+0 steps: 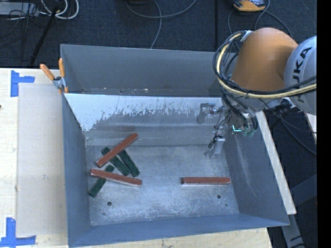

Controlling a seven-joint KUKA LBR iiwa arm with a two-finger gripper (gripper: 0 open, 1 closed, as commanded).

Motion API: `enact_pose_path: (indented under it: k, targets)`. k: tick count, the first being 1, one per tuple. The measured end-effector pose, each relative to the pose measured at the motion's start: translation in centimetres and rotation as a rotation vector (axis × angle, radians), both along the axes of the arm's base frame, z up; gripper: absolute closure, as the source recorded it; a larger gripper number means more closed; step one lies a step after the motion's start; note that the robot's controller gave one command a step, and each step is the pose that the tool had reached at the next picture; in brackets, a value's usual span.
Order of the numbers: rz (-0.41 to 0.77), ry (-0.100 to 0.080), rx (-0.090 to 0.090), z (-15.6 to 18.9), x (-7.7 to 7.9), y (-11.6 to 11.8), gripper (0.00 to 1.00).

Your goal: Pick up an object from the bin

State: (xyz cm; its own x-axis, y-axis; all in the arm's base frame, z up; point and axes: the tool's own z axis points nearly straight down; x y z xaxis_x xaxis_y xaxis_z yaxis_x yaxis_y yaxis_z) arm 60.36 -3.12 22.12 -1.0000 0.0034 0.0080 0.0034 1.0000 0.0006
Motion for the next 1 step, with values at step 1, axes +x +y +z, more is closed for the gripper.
enact_pose_path:
  k: [1]
  targets:
    - [0.294, -0.001, 0.002, -15.51, -5.54, -2.4, 0.0]
